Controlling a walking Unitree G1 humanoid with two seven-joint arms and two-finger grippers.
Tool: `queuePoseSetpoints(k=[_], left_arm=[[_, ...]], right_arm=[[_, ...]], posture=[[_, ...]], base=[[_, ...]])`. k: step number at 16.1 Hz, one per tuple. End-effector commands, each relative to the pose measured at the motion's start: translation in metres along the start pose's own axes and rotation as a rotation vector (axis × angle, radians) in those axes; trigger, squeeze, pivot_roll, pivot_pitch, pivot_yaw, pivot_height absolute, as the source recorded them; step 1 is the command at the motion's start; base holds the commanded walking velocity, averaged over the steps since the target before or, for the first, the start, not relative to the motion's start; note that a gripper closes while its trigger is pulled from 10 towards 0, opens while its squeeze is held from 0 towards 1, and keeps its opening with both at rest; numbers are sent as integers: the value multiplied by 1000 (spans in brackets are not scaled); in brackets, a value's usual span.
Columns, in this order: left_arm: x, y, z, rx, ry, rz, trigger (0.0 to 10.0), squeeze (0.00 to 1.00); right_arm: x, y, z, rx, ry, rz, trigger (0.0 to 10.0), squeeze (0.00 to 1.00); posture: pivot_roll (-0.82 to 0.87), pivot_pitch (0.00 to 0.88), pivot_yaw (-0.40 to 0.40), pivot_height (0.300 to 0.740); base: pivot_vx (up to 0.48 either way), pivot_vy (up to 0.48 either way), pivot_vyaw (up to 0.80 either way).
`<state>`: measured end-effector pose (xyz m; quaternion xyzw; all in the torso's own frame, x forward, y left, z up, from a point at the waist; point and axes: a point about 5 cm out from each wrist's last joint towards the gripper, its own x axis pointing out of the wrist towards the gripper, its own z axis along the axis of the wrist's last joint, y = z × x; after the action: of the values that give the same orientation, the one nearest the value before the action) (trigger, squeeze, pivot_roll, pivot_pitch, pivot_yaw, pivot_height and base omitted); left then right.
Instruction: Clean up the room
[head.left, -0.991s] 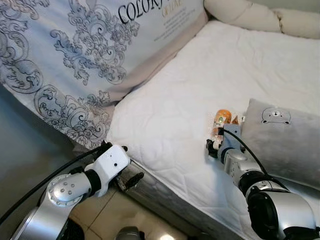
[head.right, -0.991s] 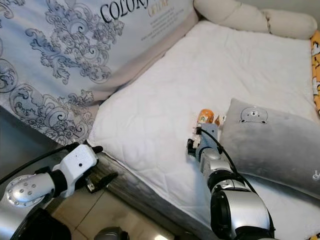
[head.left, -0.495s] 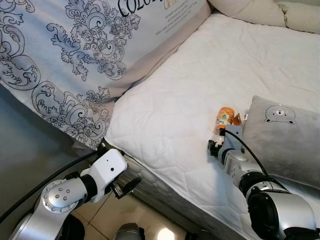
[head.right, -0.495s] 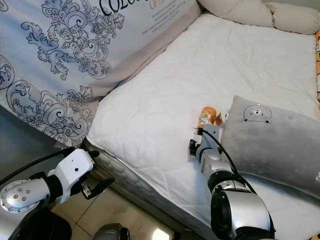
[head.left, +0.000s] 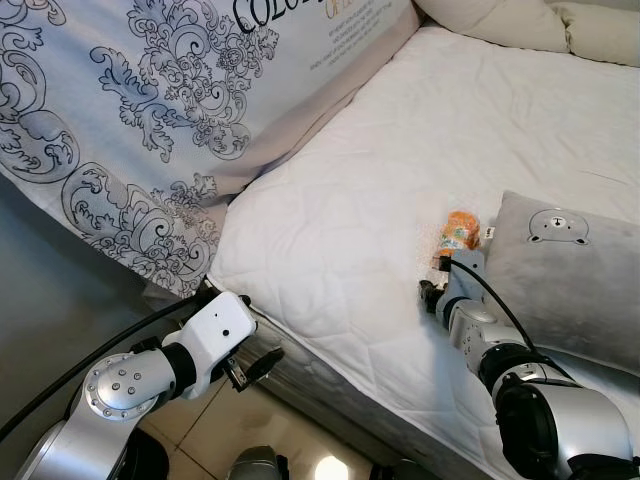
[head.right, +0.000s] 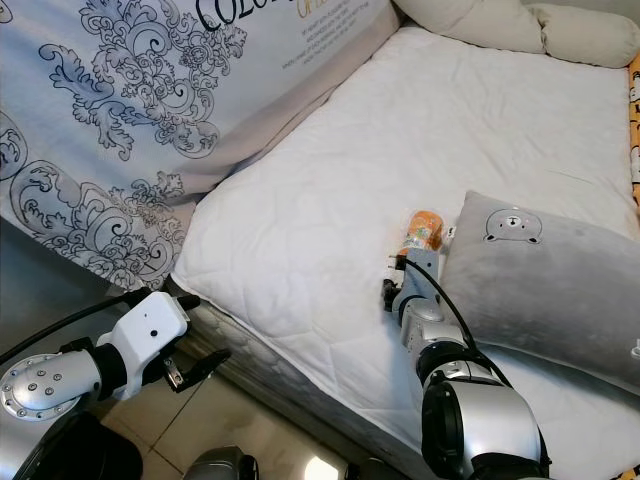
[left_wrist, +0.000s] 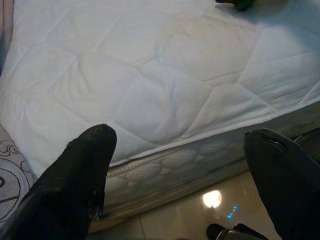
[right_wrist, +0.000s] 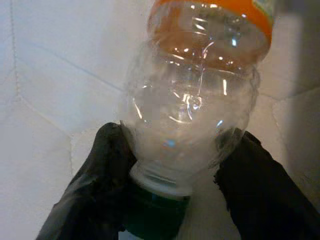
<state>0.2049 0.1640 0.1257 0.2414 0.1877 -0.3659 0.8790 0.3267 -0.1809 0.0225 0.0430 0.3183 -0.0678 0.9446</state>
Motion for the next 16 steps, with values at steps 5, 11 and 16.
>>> queuePoseSetpoints(k=[5,11,16], left_arm=[[3,2,-7,-22,7,60,10000,0],[15,12,-29,-177,35,292,10000,0],[27,34,-28,-285,-25,546,10000,0]], right_arm=[[0,4,-2,-4,-12,60,0,0],[-7,21,10,-99,-199,314,1765,0],[-60,40,4,-78,-384,448,10000,0]], posture=[[307,0,5,740],[176,0,37,740],[116,0,33,740]], base=[[0,0,0],[0,0,0],[0,0,320]])
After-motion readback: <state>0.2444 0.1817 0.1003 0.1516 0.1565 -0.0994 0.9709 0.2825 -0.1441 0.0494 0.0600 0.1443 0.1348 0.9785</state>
